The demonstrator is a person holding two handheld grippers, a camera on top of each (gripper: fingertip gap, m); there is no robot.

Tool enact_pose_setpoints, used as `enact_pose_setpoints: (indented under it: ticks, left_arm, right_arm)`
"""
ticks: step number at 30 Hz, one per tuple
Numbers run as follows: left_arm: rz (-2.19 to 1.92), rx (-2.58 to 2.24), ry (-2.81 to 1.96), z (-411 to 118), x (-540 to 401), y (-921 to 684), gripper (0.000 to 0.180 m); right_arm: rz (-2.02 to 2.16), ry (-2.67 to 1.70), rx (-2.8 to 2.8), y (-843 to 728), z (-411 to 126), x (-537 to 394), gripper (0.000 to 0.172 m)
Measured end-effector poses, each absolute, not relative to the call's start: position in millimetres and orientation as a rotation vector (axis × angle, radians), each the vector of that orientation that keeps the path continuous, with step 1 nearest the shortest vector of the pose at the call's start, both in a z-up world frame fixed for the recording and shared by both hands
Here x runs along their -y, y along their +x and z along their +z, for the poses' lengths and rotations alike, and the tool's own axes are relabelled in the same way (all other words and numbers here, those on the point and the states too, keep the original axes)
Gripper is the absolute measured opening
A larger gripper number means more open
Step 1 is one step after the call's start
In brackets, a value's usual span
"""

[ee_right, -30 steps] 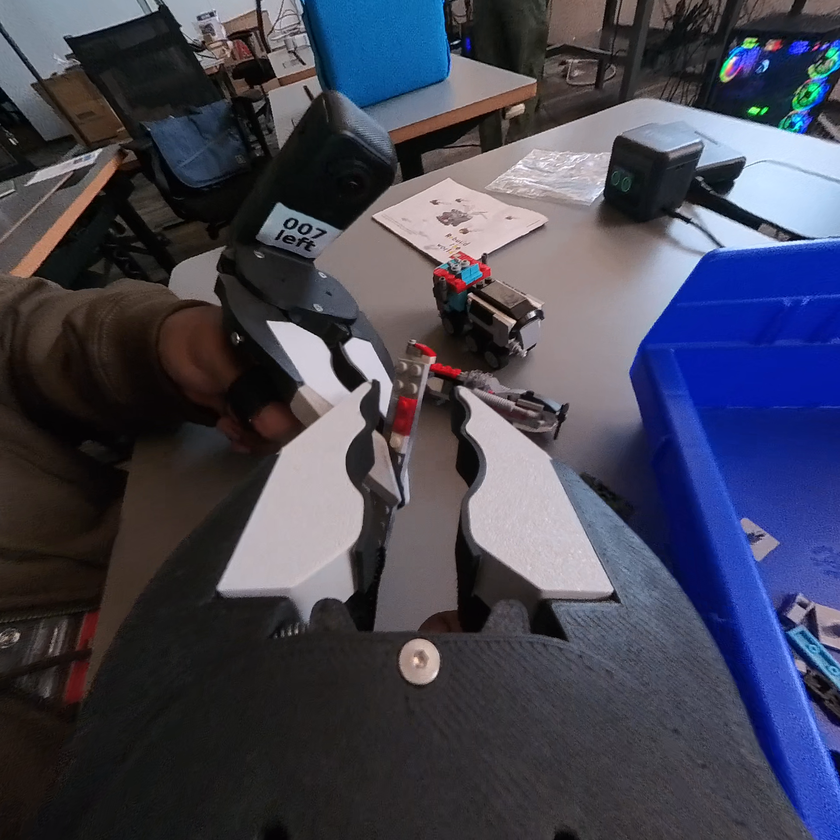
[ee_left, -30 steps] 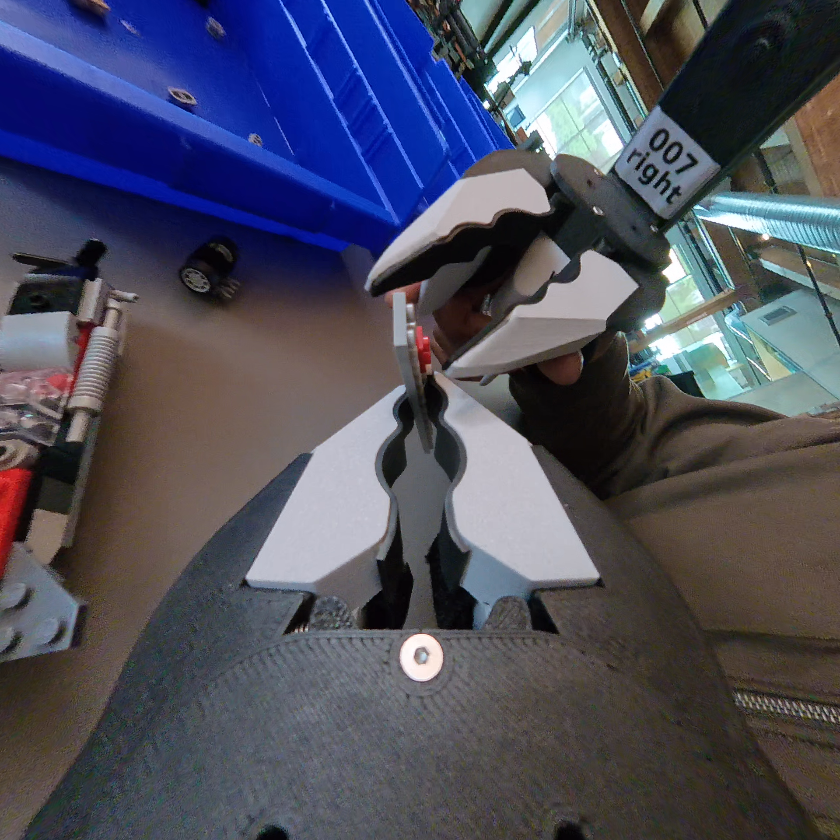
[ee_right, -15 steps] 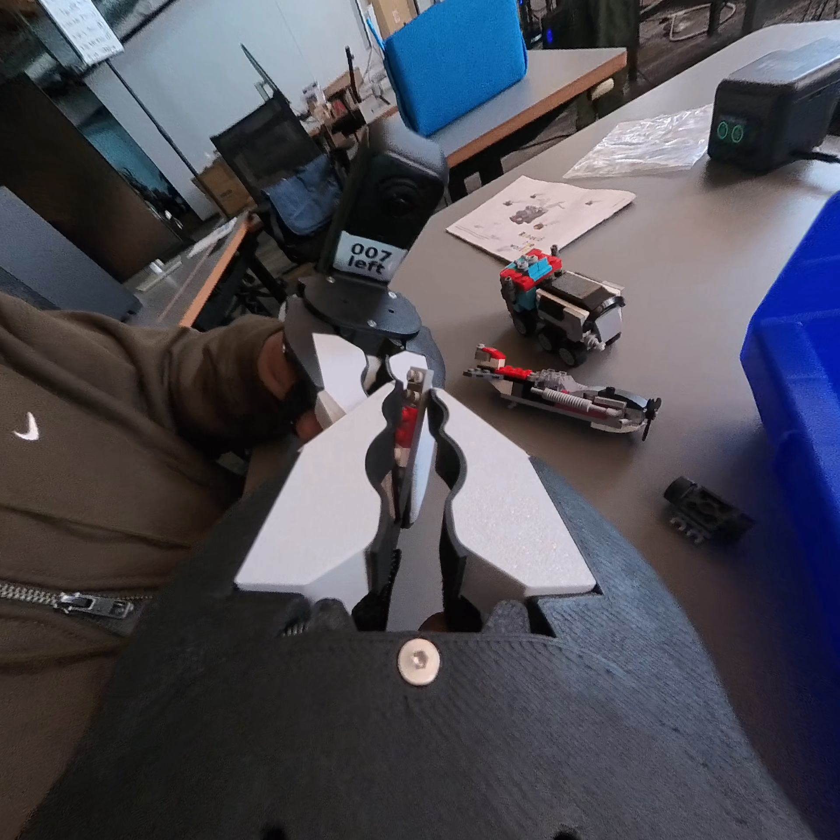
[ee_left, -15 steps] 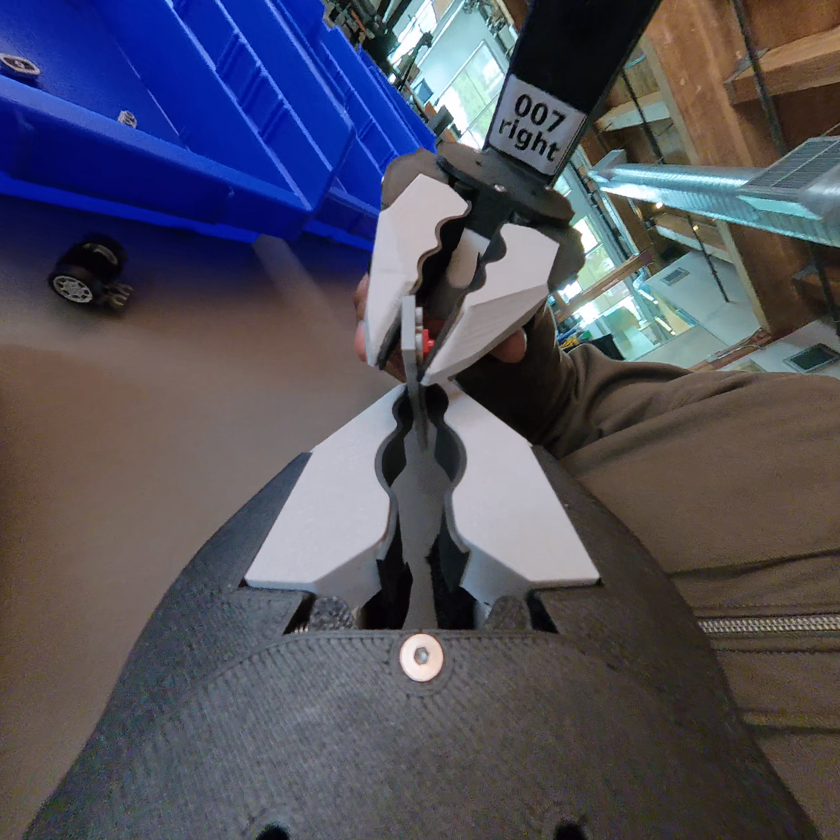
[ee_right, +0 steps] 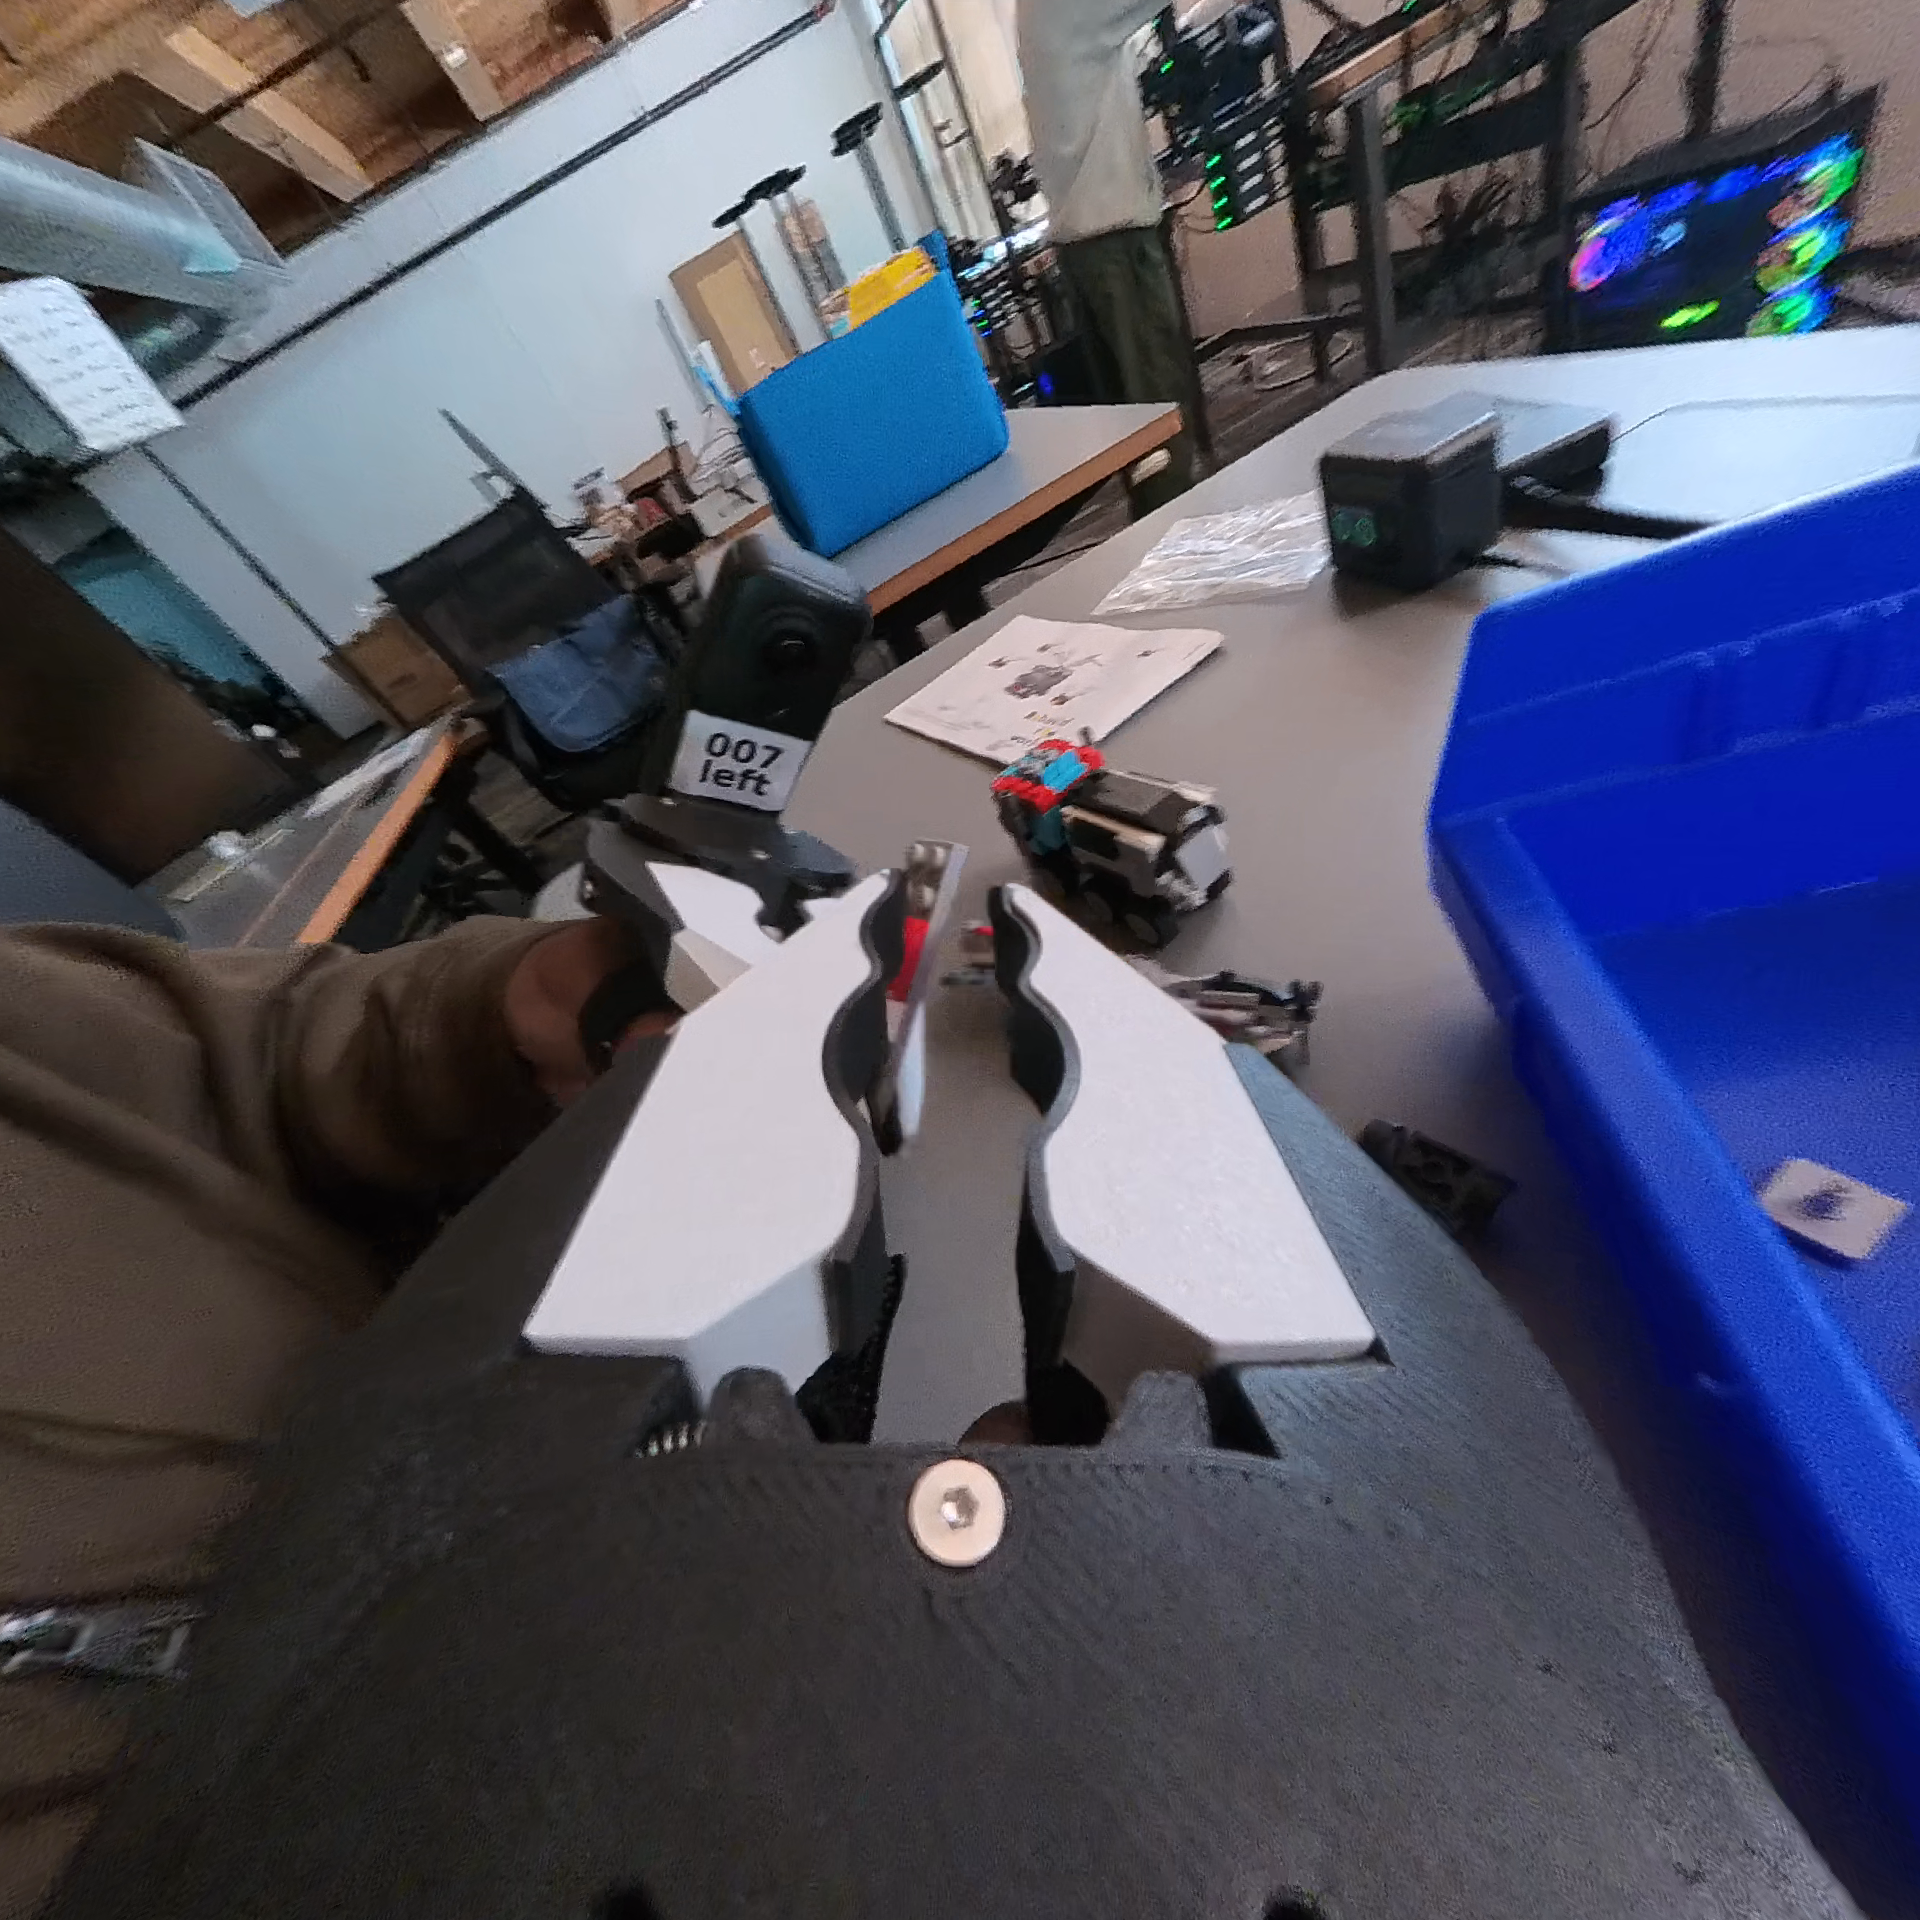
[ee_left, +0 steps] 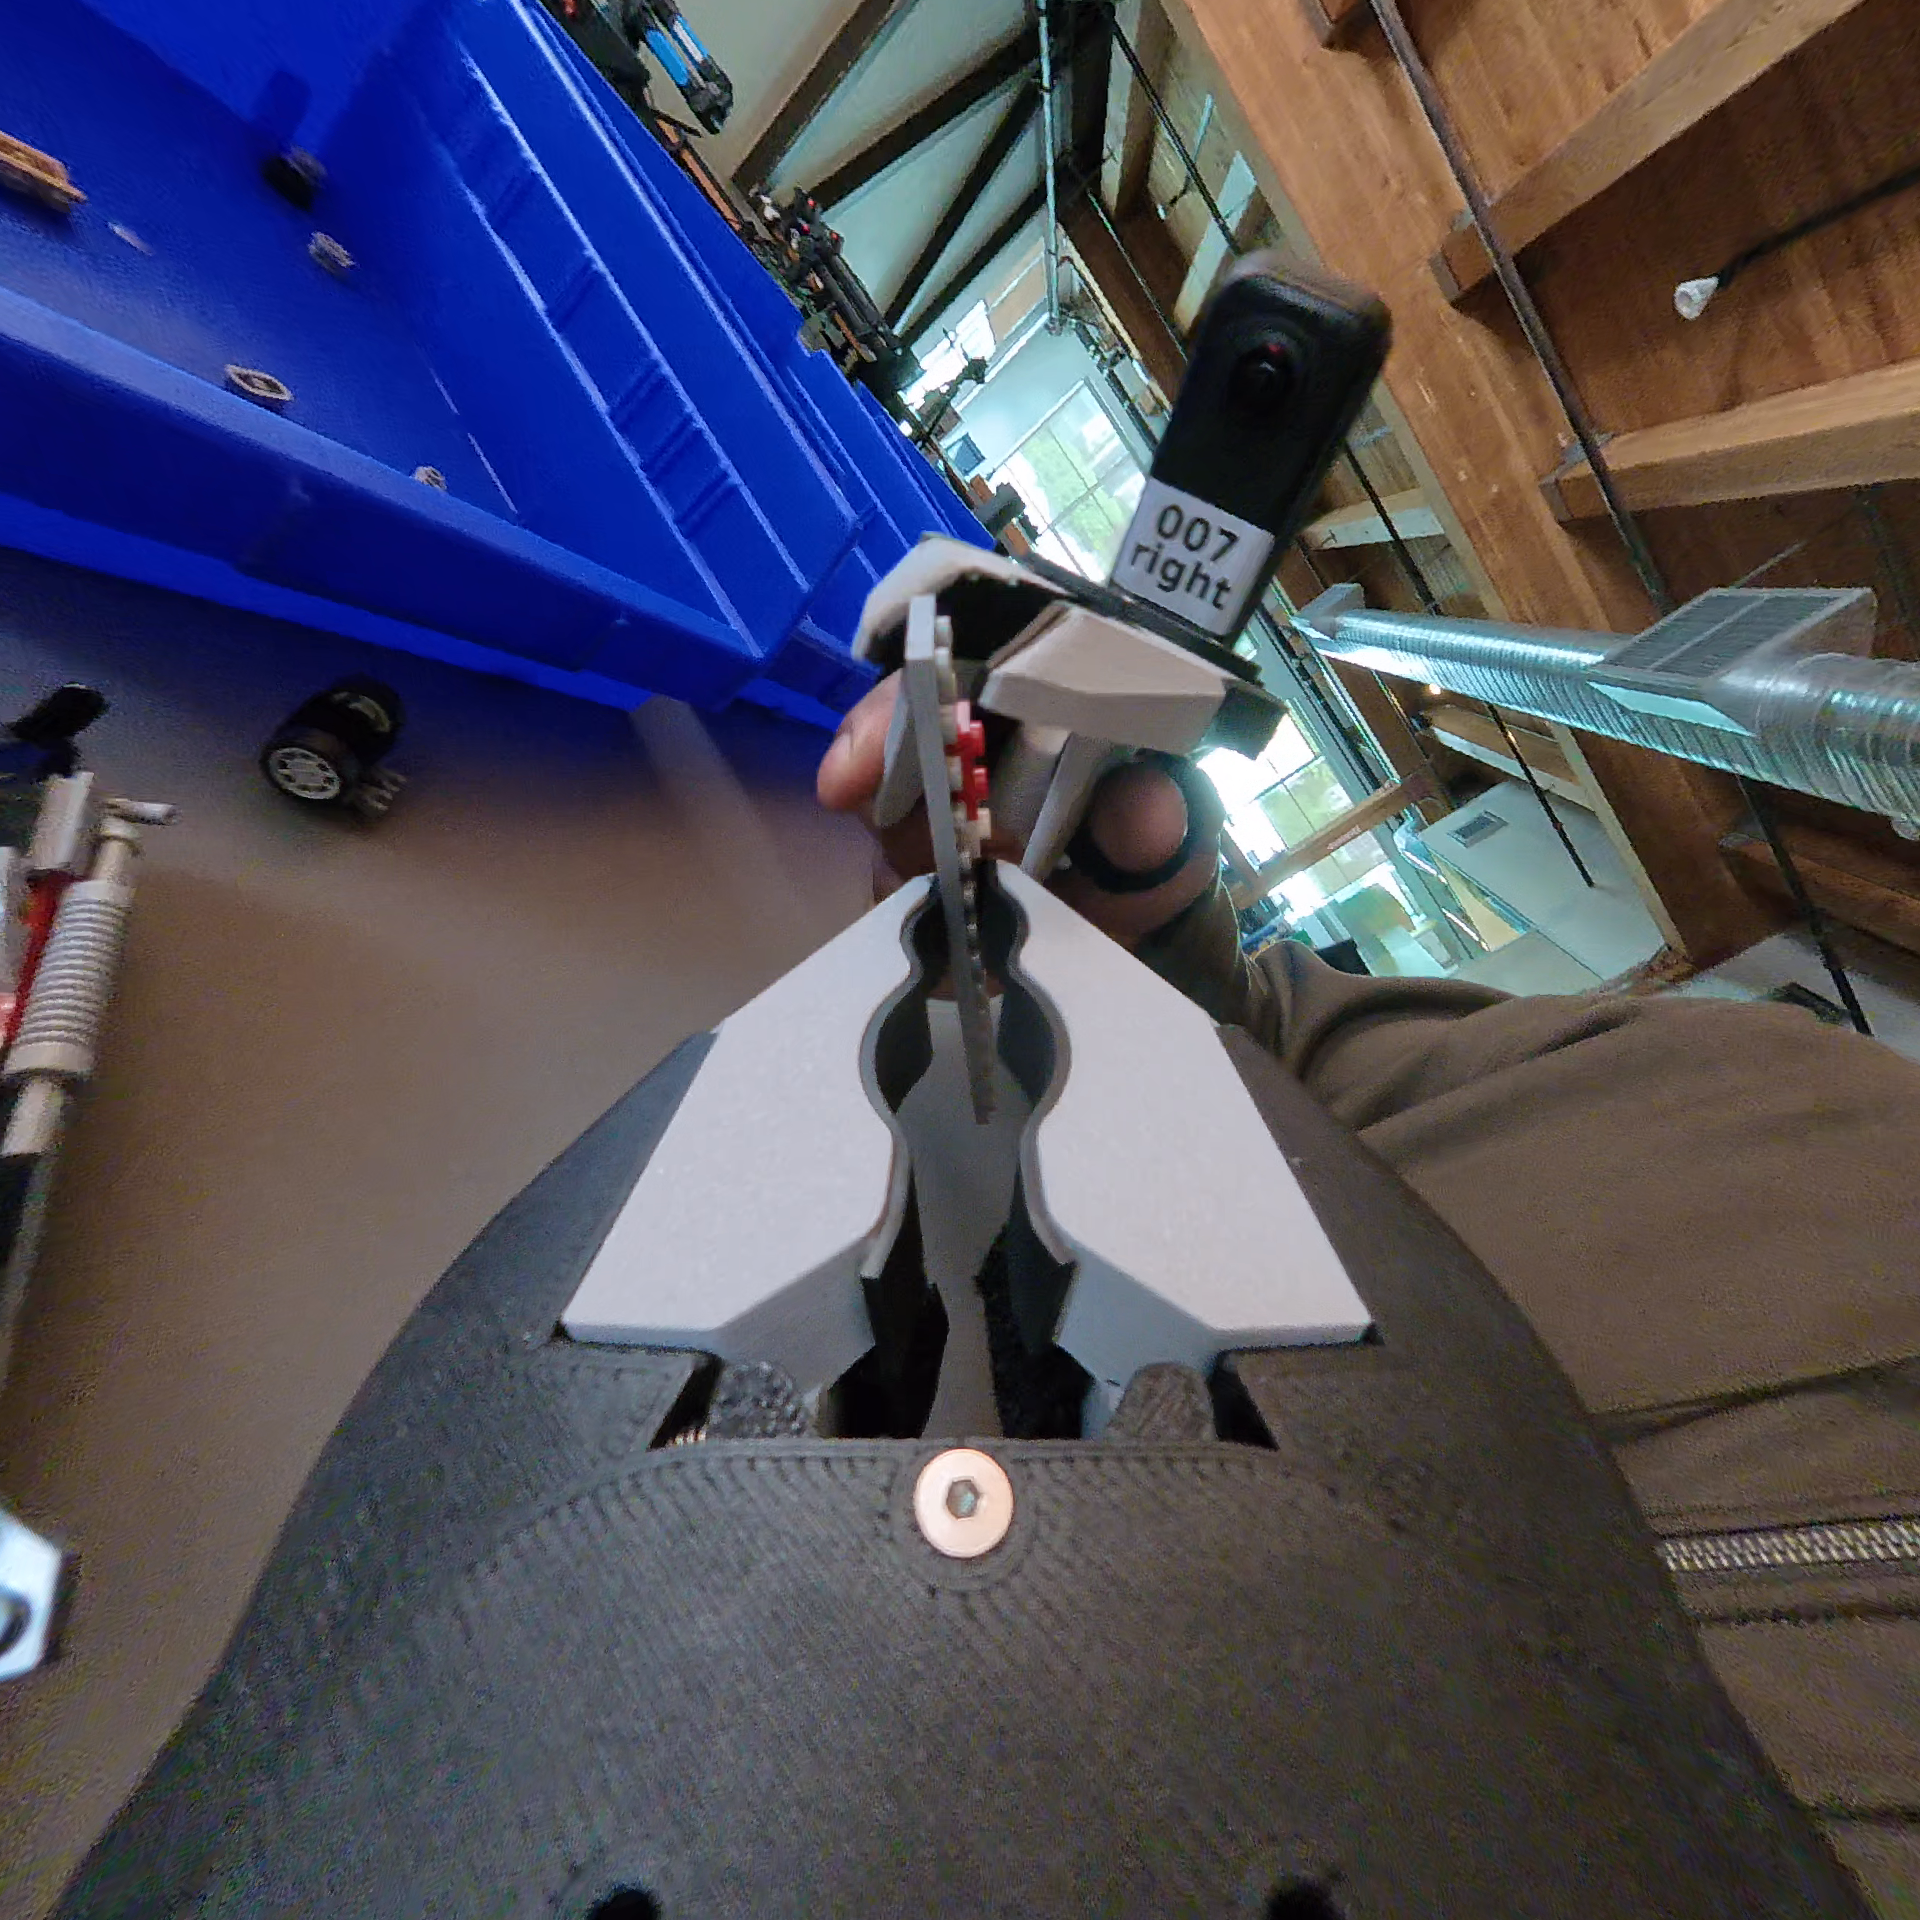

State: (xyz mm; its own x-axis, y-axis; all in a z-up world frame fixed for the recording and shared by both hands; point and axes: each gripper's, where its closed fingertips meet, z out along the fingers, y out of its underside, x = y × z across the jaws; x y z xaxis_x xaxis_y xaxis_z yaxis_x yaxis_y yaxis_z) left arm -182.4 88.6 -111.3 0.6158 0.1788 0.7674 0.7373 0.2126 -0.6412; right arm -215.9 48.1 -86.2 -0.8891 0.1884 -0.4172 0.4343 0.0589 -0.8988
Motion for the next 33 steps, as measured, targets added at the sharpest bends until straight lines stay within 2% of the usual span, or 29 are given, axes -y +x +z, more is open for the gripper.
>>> enact_pose_setpoints:
  ticks: [2,8,26,33]
  left_arm:
    - [-0.456,0.904,-1.315,-113.0,-83.0,-188.2,0.006]
    - [-0.433,0.982,-1.332,-125.5,-72.8,-195.9,0.006]
    - [-0.498,0.983,-1.45,-146.3,-86.7,-180.9,0.006]
    - [-0.569,0.829,-1.565,-144.9,-104.7,-153.4,0.006]
  right_arm:
    - [-2.006,0.651,-2.227,-226.3,-82.6,-56.9,0.022]
    - [-2.092,0.601,-2.467,-236.5,-86.8,-78.2,0.022]
    - [-1.81,0.543,-2.566,-226.3,-125.8,-74.5,0.023]
    - [-1.667,0.55,-2.161,-197.8,-121.8,-65.4,0.034]
